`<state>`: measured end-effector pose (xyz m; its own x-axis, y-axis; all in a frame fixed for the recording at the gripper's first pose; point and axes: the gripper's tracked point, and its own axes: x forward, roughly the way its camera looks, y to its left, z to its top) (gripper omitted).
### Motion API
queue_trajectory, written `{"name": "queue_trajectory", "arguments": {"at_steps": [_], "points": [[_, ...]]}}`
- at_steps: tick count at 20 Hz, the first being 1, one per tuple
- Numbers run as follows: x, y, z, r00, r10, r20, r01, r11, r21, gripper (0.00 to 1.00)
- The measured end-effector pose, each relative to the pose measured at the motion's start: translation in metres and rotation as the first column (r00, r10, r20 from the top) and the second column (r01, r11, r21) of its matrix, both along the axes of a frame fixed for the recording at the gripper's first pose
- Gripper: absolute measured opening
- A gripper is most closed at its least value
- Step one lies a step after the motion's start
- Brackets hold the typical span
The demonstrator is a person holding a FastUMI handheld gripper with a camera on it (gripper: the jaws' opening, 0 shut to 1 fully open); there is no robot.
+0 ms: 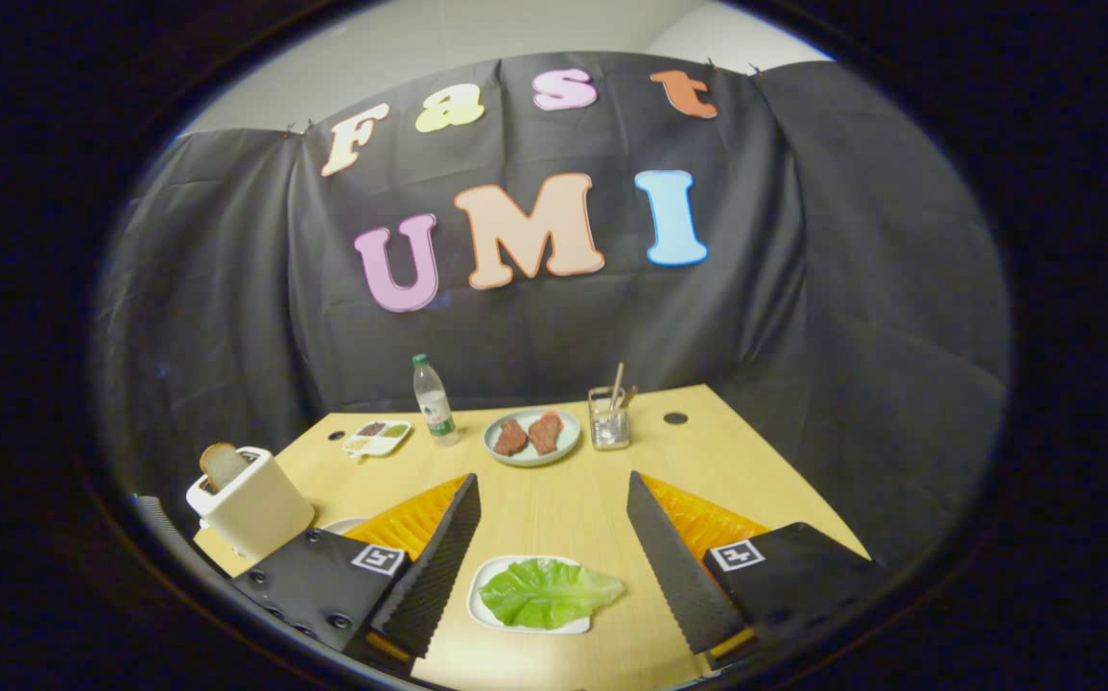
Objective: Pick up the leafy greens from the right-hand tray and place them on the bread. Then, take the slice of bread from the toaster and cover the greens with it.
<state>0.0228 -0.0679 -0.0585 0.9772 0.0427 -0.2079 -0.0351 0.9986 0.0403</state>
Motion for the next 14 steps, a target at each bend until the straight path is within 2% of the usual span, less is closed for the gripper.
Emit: {"name": "queue_trajectory", "arguments": {"at_steps": [4,8,10,14], "points": [[0.003,-0.024,-0.043,0.989,0.040,-0.145,-0.042,0.999,-0.010,0.99],[0.012,-0.038,-0.081,0.949,0.125,-0.291,-0.125,0.992,0.017,0.99],[0.018,-0.043,-0.105,0.912,0.173,-0.372,-0.167,0.985,0.049,0.99],[0.024,-0.052,-0.159,0.795,0.235,-0.559,-0.219,0.971,0.097,1.00]]}}
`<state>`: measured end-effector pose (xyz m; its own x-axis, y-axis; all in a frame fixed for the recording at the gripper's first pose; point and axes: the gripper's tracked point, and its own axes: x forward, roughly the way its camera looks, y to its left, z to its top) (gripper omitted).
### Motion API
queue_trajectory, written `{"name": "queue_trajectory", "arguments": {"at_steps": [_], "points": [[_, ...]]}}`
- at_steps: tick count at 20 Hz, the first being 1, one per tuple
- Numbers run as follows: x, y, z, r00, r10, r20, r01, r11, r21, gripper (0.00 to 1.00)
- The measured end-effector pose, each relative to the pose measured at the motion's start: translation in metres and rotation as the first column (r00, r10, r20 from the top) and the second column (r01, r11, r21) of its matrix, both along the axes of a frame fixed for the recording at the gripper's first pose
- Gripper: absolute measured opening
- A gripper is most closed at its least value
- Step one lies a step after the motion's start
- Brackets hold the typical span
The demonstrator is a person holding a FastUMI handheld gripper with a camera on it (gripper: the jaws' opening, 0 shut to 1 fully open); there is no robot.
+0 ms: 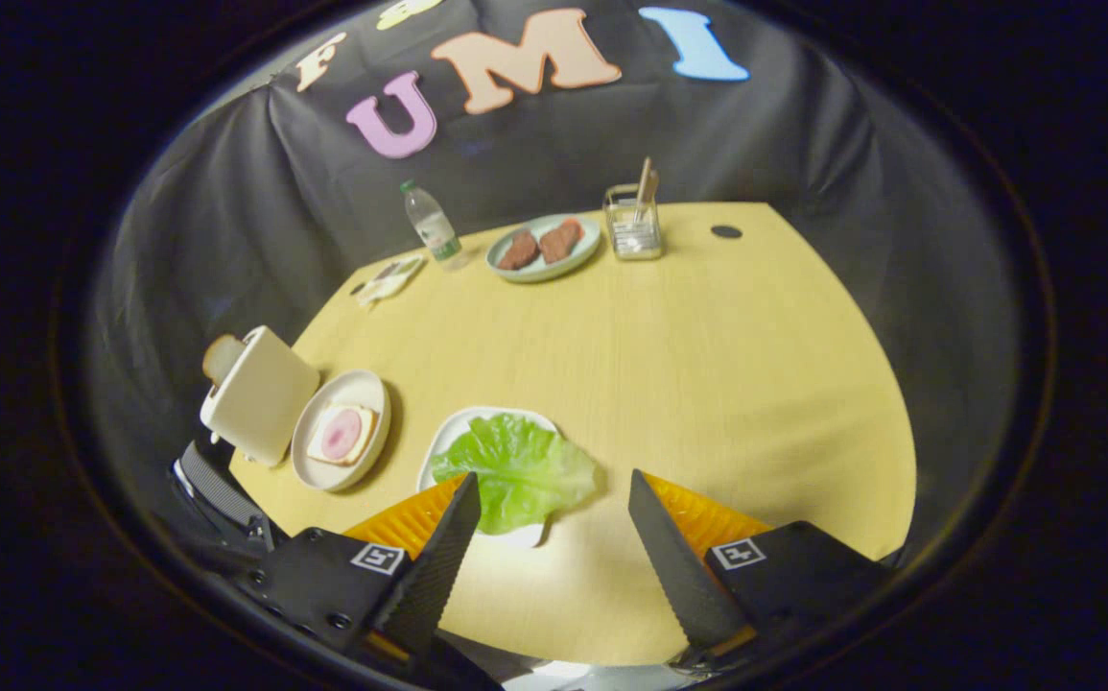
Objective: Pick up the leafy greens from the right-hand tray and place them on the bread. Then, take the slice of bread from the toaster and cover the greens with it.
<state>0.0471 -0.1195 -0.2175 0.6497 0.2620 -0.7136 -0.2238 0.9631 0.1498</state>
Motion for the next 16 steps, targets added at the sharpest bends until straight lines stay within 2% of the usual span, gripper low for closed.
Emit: {"name": "queue_trajectory", "arguments": {"at_steps": [6,16], "points": [[0.020,-0.004,-0.047,0.984,0.054,-0.169,-0.053,0.999,0.010,1.00],[0.035,0.007,-0.075,0.950,0.039,-0.311,-0.018,0.997,0.070,0.76]]}}
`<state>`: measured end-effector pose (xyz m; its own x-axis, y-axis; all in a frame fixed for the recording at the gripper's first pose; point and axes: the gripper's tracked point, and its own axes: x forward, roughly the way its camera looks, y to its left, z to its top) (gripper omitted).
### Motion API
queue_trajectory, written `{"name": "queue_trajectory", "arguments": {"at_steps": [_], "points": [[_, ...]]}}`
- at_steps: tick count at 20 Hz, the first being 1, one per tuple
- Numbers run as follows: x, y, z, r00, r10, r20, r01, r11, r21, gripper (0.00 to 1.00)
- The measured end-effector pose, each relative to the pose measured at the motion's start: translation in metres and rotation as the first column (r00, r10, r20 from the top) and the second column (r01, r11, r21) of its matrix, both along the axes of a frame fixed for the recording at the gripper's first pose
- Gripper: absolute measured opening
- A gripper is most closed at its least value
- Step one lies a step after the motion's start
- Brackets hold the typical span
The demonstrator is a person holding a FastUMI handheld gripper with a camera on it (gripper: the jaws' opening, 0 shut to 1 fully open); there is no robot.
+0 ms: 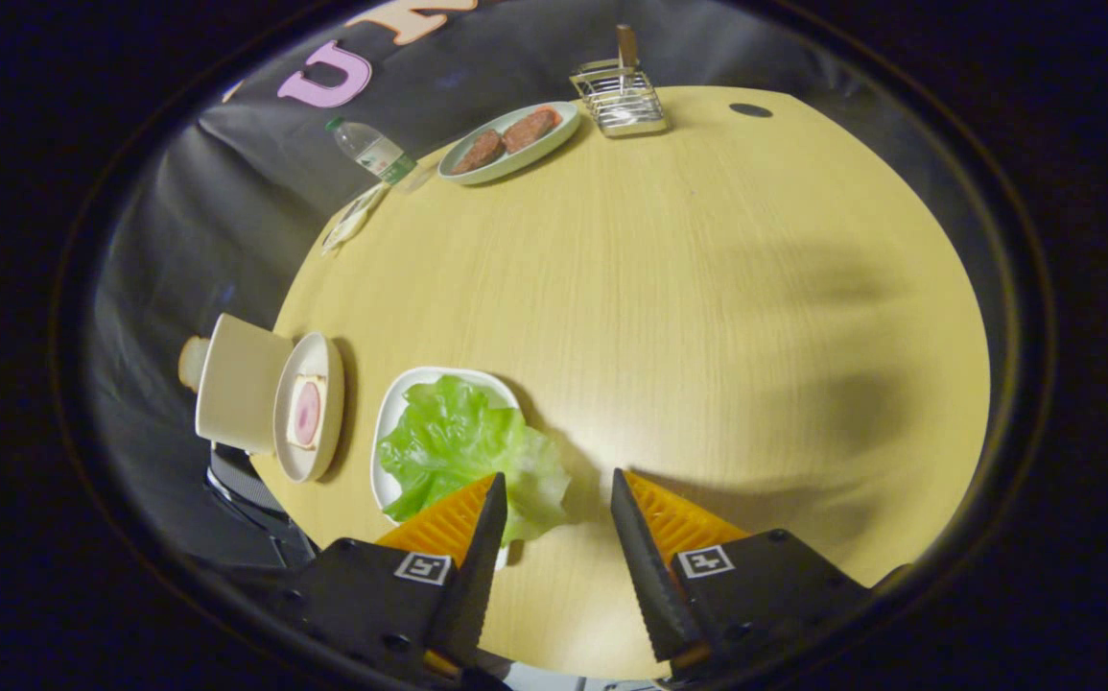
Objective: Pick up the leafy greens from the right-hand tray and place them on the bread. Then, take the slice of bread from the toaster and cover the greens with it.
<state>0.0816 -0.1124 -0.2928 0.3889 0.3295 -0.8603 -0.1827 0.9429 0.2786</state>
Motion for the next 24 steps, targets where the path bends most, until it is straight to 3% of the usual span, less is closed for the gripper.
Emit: {"name": "queue_trajectory", "arguments": {"at_steps": [2,4,9,13,24], "points": [[-0.001,0.003,0.000,1.000,0.008,-0.010,-0.008,1.000,0.003,0.71],[-0.003,0.006,0.000,0.999,0.011,-0.030,-0.010,1.000,0.005,0.53],[0.003,0.005,0.012,0.995,-0.080,-0.052,0.081,0.997,0.016,0.09],[0.007,0.009,0.006,0.992,-0.116,-0.058,0.118,0.993,0.022,0.04],[0.003,0.013,0.046,0.987,-0.161,-0.013,0.162,0.983,0.086,0.03]]}}
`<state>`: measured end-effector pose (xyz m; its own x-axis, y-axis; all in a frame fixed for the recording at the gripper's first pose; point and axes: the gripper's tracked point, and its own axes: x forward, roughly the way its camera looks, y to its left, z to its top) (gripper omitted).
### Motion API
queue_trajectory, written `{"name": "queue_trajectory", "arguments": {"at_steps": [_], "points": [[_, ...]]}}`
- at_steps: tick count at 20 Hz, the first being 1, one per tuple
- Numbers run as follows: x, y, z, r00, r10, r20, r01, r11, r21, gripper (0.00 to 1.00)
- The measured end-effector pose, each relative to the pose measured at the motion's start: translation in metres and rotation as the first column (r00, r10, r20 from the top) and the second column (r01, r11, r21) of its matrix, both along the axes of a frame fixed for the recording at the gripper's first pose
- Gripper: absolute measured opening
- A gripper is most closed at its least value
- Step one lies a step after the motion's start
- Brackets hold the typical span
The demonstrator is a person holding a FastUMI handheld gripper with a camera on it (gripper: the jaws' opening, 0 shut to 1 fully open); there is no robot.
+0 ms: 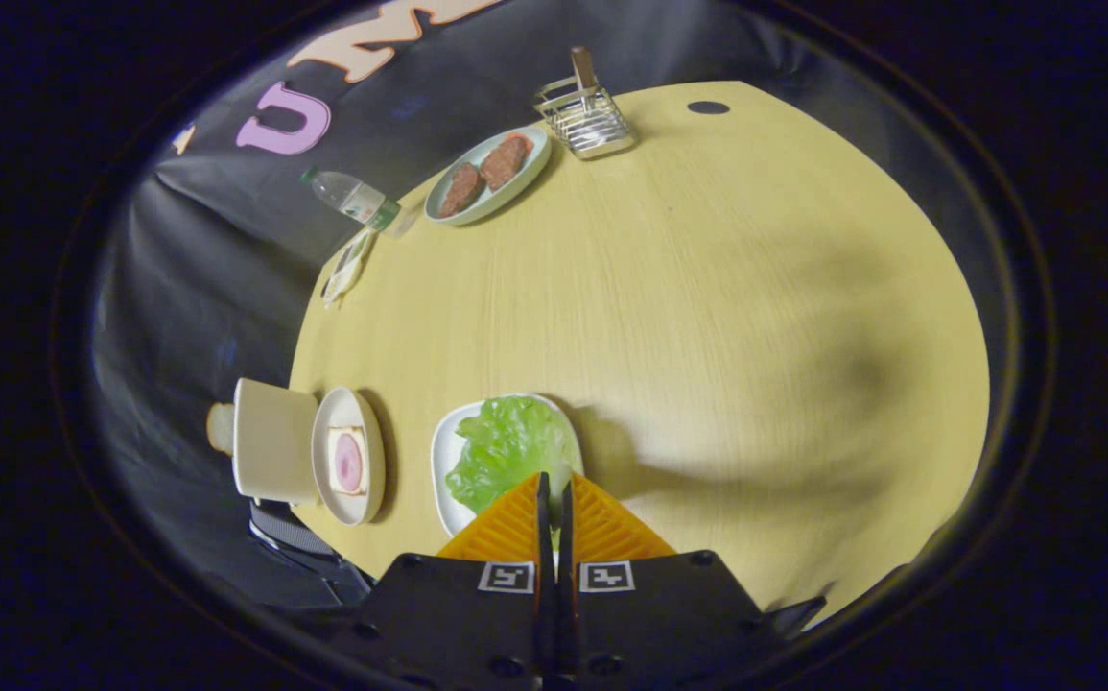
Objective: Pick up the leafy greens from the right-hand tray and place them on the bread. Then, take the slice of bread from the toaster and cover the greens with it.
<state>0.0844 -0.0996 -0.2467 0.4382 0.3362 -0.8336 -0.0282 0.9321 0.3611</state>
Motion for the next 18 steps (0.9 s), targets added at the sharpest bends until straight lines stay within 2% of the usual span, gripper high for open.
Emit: {"name": "queue_trajectory", "arguments": {"at_steps": [7,13,18], "points": [[-0.004,0.038,0.065,0.996,-0.049,0.071,0.035,0.982,0.183,0.03],[-0.017,0.085,0.106,0.993,-0.028,0.116,-0.007,0.956,0.294,0.03],[-0.029,0.150,0.121,0.989,0.031,0.141,-0.080,0.929,0.361,0.03]]}}
